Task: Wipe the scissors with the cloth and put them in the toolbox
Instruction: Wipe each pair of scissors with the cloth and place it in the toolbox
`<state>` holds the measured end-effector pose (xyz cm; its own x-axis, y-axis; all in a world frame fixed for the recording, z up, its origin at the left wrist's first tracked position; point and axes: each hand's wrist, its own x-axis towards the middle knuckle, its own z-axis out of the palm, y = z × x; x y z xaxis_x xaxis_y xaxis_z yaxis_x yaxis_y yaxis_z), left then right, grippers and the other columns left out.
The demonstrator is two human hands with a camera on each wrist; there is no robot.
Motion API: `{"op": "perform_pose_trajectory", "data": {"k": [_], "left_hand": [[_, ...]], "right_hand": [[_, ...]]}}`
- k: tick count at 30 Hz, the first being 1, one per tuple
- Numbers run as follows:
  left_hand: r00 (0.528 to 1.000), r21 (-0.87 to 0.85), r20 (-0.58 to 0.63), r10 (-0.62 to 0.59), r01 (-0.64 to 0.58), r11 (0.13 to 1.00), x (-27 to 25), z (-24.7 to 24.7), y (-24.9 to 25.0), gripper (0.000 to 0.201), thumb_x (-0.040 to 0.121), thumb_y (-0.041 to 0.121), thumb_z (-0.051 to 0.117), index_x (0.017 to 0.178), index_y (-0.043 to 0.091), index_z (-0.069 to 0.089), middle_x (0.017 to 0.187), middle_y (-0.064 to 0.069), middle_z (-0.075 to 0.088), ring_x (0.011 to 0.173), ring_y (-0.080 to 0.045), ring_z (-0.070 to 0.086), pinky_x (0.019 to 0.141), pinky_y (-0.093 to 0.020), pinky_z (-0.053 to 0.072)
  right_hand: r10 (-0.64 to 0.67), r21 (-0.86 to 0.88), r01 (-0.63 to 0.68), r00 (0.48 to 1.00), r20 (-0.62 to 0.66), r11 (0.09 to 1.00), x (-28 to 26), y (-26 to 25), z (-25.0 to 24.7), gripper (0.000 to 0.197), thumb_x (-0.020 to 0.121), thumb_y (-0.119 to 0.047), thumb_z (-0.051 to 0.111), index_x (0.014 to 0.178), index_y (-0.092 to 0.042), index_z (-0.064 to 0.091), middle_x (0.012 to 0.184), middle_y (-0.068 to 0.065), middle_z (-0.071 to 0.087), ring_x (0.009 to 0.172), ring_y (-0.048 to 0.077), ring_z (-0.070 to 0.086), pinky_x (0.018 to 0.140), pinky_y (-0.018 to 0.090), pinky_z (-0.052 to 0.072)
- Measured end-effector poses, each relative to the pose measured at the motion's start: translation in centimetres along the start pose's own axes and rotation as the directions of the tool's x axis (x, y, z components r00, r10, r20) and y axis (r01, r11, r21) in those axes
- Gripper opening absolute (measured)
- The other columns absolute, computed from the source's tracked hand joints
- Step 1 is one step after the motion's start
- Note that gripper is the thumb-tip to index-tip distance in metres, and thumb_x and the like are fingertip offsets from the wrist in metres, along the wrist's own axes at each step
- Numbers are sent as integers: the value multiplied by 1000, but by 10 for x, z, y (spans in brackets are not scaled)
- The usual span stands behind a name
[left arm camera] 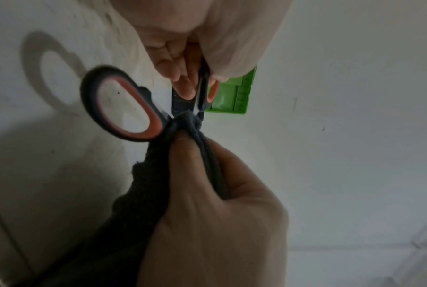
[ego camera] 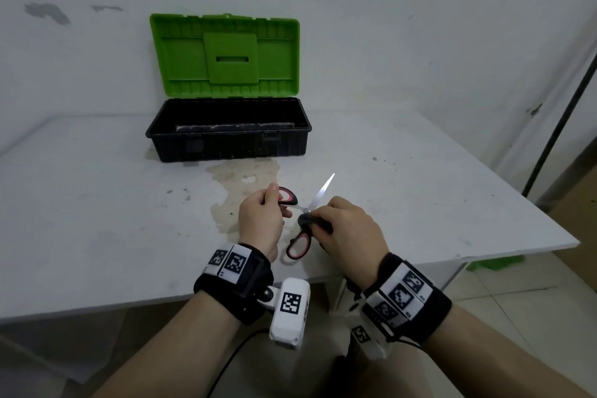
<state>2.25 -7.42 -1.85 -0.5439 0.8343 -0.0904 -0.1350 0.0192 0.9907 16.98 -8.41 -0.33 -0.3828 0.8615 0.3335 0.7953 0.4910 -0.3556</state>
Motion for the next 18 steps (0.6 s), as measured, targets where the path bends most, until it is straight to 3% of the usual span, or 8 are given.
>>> {"op": "perform_pose_trajectory", "data": {"k": [3,7,9,12,14,18], "left_hand": [[1000,13,7,5,-5,1000,2,-1,0,34,104,29,49,81,11,67,71,-6,65,64,-17,58,63,-32,47],[1000,-8,-17,15,-15,1000,5,-1,2,33,104,30,49,83,11,67,76,-7,68,64,-16,59,62,-30,49],[1000,-20,-21,6,-7,1000,5,1,4,32,104,29,50,84,11,66,77,-6,68,63,-15,58,62,-29,48],[1000,-15,2,8,-8,1000,3,3,3,32,104,28,51,83,11,68,76,-4,69,61,-14,57,61,-29,48],[1000,-7,12,4,-4,1000,1,3,2,32,103,28,51,83,10,68,74,-5,67,60,-14,56,61,-28,48],[1000,-33,-17,-6,5,999,2,-1,4,32,104,29,50,86,9,67,74,-6,65,62,-14,57,59,-26,47]], "right_hand": [[47,7,-47,999,-24,999,9,4,-1,25,93,-44,55,98,-26,71,89,-7,56,74,19,58,62,35,52],[84,33,-80,989,-120,996,12,5,-5,23,93,-40,56,97,-21,68,89,-4,56,73,21,58,63,40,52],[23,53,-15,990,-142,999,8,4,-4,20,93,-39,57,98,-23,68,90,-6,55,72,20,58,61,39,52],[-91,15,92,995,-41,996,2,-6,-2,19,94,-42,56,103,-32,69,91,-9,53,74,20,59,58,37,51],[-43,-10,43,999,-27,999,7,-4,-6,21,95,-42,54,104,-30,69,94,-8,53,76,21,59,61,35,49],[79,38,-74,986,-149,997,19,13,-23,17,92,-34,57,97,-23,69,92,-6,54,74,19,60,62,35,51]]}}
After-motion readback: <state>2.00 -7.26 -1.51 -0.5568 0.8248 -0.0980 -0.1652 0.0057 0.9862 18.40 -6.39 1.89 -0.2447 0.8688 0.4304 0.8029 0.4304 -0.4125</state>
